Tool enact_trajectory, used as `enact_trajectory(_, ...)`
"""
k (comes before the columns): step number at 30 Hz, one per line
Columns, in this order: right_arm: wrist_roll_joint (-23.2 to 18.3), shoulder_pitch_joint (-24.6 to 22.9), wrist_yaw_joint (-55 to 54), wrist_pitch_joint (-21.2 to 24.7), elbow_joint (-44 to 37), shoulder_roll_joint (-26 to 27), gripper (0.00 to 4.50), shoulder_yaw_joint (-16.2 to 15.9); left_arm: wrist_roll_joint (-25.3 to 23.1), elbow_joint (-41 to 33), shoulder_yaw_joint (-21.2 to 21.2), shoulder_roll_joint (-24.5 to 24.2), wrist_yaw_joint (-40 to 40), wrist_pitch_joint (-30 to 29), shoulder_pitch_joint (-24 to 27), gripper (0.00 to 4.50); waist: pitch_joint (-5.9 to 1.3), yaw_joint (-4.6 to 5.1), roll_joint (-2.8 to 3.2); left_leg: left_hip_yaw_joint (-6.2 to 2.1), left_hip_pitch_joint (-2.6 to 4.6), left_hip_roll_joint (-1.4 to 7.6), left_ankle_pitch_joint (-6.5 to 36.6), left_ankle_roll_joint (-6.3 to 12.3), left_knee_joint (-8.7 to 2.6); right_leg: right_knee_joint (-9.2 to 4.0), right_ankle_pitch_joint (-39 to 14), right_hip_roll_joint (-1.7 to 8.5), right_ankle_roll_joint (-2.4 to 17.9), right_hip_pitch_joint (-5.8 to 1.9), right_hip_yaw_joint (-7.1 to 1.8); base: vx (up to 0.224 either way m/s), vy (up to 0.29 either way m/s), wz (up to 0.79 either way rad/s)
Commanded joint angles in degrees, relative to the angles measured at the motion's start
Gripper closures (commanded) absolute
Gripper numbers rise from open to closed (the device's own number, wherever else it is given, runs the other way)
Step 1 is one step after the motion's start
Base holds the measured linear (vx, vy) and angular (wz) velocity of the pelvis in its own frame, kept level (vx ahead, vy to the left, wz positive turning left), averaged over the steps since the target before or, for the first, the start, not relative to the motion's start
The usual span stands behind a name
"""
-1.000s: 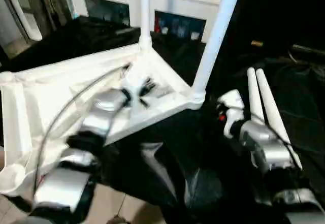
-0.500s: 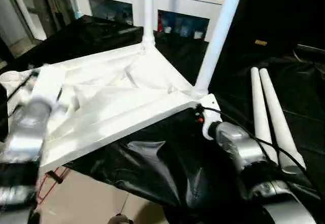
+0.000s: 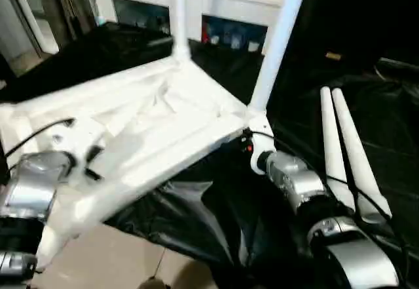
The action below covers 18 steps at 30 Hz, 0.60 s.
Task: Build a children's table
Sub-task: Rotate table base
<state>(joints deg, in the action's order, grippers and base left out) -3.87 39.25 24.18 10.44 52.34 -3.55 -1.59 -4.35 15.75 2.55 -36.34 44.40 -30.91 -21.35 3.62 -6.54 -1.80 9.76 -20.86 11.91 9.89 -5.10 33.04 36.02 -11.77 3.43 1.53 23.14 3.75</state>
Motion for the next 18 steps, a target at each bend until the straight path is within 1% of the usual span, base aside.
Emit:
enact_trajectory(1, -0.21, 1.34, 0.42, -0.87, 0.97, 0.54, 1.82, -0.03, 3.56, -3.07, 4.62, 0.36, 8.14, 0.69, 1.52, 4.50, -4.00, -0.03, 1.41, -0.15, 0.79, 1.28, 8.74, -0.79, -3.66, -3.45, -1.42, 4.62, 12.98, -2.81, -3.05, 0.000, 0.000, 0.00)
enact_trajectory(2, -0.18, 1.59, 0.51, -1.25, 1.54, 0.55, 1.82, 0.04, 4.50, -4.39, 5.70, 0.12, 10.84, 1.26, 1.83, 4.50, -3.93, 0.08, 1.29, -0.12, 0.70, 1.25, 9.63, -1.04, -3.78, -3.62, -2.89, 4.60, 12.75, -2.93, -3.06, 0.000, 0.000, 0.00)
enact_trajectory(3, -0.14, 1.84, 0.68, -1.67, 2.05, 0.50, 1.94, 0.13, 6.25, -6.28, 7.41, 0.03, 15.14, 2.47, 2.10, 4.50, -3.92, 0.06, 1.41, -0.19, 0.80, 1.34, 10.39, -1.42, -3.84, -3.68, -3.87, 4.66, 12.60, -2.87, -3.08, 0.000, 0.000, 0.00)
enact_trajectory(4, -0.17, 1.95, 0.83, -1.88, 2.31, 0.44, 2.07, 0.20, 6.51, -6.49, 8.01, 0.41, 16.15, 2.21, 1.75, 4.50, -3.94, 0.11, 1.36, -0.17, 0.81, 1.36, 10.52, -1.57, -3.86, -3.70, -4.05, 4.66, 12.59, -2.89, -3.08, 0.000, 0.000, 0.00)
enact_trajectory(5, -0.17, 1.95, 0.83, -1.88, 2.31, 0.44, 2.07, 0.20, 6.51, -6.49, 8.01, 0.41, 16.15, 2.21, 1.75, 4.50, -3.92, 0.20, 1.46, -0.07, 0.87, 1.29, 10.67, -1.88, -3.82, -3.67, -3.71, 4.45, 12.55, -2.87, -3.11, 0.000, 0.000, 0.00)
enact_trajectory(6, -0.20, 2.06, 1.14, -2.18, 2.59, 0.28, 2.26, 0.33, 6.92, -6.39, 9.08, 1.31, 17.67, 2.32, 0.76, 4.50, -4.01, 0.25, 1.48, -0.10, 0.80, 1.24, 10.26, -1.94, -3.78, -3.44, -2.55, 4.43, 12.71, -3.01, -3.12, 0.000, 0.000, 0.00)
enact_trajectory(7, -0.20, 2.06, 1.14, -2.18, 2.59, 0.28, 2.32, 0.33, 6.92, -6.39, 9.08, 1.31, 17.67, 2.32, 0.76, 4.50, -3.99, 0.33, 1.38, -0.05, 0.78, 1.21, 10.03, -1.80, -3.79, -3.53, -2.24, 4.36, 12.72, -3.04, -3.11, 0.000, 0.000, 0.00)
enact_trajectory(8, -0.25, 1.98, 1.53, -2.29, 2.51, 0.06, 2.32, 0.40, 7.11, -5.89, 10.31, 2.59, 18.89, 2.99, -0.64, 4.50, -3.96, 0.35, 1.37, -0.03, 0.75, 1.19, 10.02, -1.75, -3.75, -3.53, -2.18, 4.37, 12.66, -3.07, -3.12, 0.000, 0.000, 0.00)
enact_trajectory(9, -0.22, 1.94, 1.78, -2.36, 2.49, -0.09, 2.52, 0.46, 7.25, -5.38, 11.40, 3.70, 19.75, 3.23, -1.96, 4.50, -4.04, 0.18, 1.37, -0.08, 0.72, 1.18, 9.78, -1.78, -3.70, -3.48, -2.09, 4.46, 12.60, -3.20, -3.11, 0.000, 0.000, 0.00)
enact_trajectory(10, -0.21, 1.93, 1.79, -2.36, 2.49, -0.10, 2.63, 0.46, 7.24, -5.33, 11.47, 3.77, 19.78, 3.25, -2.05, 4.50, -4.05, 0.28, 1.25, -0.05, 0.65, 1.17, 9.56, -1.74, -3.72, -3.47, -1.95, 4.42, 12.58, -3.28, -3.12, 0.000, 0.000, 0.00)
enact_trajectory(11, -0.15, 1.92, 1.91, -2.50, 2.56, -0.24, 2.71, 0.51, 6.93, -4.39, 12.48, 4.92, 20.19, 3.82, -3.41, 4.50, -4.11, 0.28, 1.38, -0.03, 0.71, 1.11, 9.18, -1.74, -3.62, -3.42, -1.34, 4.32, 12.55, -3.25, -3.10, 0.000, 0.000, 0.00)
enact_trajectory(13, -0.14, 1.86, 2.04, -2.61, 2.56, -0.39, 2.86, 0.54, 6.32, -2.91, 12.98, 6.21, 19.63, 4.90, -4.75, 4.50, -4.28, 0.44, 1.37, -0.09, 0.47, 1.06, 7.84, -1.48, -3.48, -3.12, 0.89, 4.30, 12.83, -3.55, -3.07, 0.000, 0.000, 0.00)
enact_trajectory(14, -0.11, 1.86, 2.14, -2.78, 2.66, -0.49, 2.86, 0.60, 5.71, -1.31, 13.17, 7.31, 18.84, 5.90, -5.94, 4.50, -4.29, 0.47, 1.36, -0.03, 0.49, 0.94, 7.54, -1.31, -3.42, -3.24, 1.25, 4.16, 12.77, -3.54, -3.05, 0.000, 0.000, 0.00)
enact_trajectory(15, -0.06, 1.83, 2.16, -2.86, 2.63, -0.65, 3.02, 0.66, 4.17, 1.89, 13.35, 8.76, 16.70, 8.02, -7.79, 4.50, -4.29, 0.51, 1.41, 0.08, 0.54, 0.80, 7.34, -1.02, -3.28, -3.39, 1.78, 4.02, 12.77, -3.49, -3.06, 0.000, 0.000, 0.00)
enact_trajectory(16, 0.00, 1.83, 2.11, -2.90, 2.61, -0.71, 3.20, 0.69, 3.66, 3.15, 13.31, 9.20, 15.76, 8.67, -8.45, 4.50, -4.42, 0.40, 1.40, -0.04, 0.58, 0.97, 7.27, -1.15, -3.25, -3.14, 2.26, 4.21, 12.88, -3.68, -3.06, 0.000, 0.000, 0.00)
enact_trajectory(17, 0.15, 1.83, 1.99, -3.00, 2.55, -0.88, 3.20, 0.75, 2.34, 6.45, 13.20, 10.35, 13.31, 10.40, -10.19, 4.50, -4.42, 0.40, 1.40, -0.04, 0.58, 0.97, 7.27, -1.15, -3.25, -3.14, 2.26, 4.21, 12.88, -3.68, -3.06, 0.000, 0.000, 0.00)
enact_trajectory(18, 0.29, 1.84, 1.86, -3.08, 2.49, -1.03, 3.24, 0.80, 1.12, 9.48, 13.08, 11.33, 11.04, 11.94, -11.74, 4.50, -4.33, 0.51, 1.41, 0.05, 0.50, 0.73, 7.68, -0.96, -3.20, -3.45, 1.51, 3.97, 12.42, -3.67, -3.02, 0.000, 0.000, 0.00)
